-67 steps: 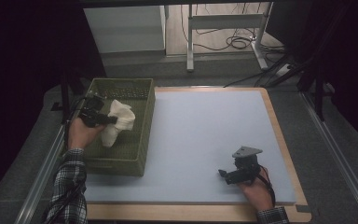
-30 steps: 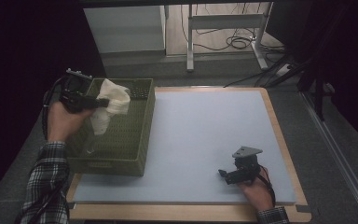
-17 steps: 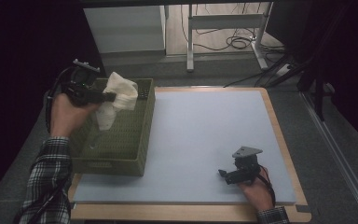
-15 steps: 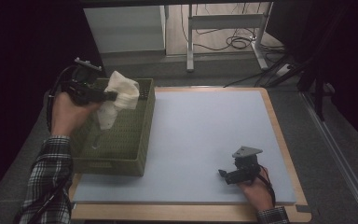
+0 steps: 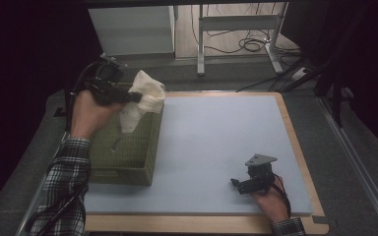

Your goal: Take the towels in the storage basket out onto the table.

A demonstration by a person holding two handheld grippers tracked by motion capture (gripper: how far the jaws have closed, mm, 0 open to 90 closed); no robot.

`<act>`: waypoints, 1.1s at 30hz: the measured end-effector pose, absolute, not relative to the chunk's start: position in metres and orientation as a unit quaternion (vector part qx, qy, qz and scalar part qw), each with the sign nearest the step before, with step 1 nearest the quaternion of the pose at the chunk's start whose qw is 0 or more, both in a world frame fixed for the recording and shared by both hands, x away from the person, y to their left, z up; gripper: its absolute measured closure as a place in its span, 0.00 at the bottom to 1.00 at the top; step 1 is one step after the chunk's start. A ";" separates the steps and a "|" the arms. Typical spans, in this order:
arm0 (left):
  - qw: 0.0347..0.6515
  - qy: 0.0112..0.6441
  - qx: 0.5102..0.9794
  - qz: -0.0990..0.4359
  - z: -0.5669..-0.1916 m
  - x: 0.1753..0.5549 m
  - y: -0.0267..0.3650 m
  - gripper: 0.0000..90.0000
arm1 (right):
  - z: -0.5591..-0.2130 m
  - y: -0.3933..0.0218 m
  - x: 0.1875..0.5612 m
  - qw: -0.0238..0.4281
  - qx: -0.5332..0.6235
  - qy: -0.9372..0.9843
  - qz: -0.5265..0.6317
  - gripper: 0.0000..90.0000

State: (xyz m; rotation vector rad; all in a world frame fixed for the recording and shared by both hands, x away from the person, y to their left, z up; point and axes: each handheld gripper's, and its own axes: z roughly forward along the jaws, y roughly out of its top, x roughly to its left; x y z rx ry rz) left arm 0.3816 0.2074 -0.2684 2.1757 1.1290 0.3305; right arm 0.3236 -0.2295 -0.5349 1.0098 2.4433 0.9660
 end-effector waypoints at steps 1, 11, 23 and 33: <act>0.327 0.429 0.833 0.126 -0.268 0.382 0.204 0.83 | -0.535 -0.229 0.324 0.164 0.354 0.857 0.338 0.01; 0.327 0.402 0.847 0.120 -0.257 0.386 0.166 0.83 | -0.535 -0.230 0.324 0.163 0.353 0.857 0.337 0.01; 0.335 0.371 0.860 0.108 -0.259 0.393 0.118 0.83 | -0.535 -0.230 0.324 0.163 0.354 0.857 0.338 0.01; 0.337 0.341 0.873 0.088 -0.274 0.401 0.077 0.83 | -0.535 -0.230 0.324 0.163 0.354 0.856 0.339 0.01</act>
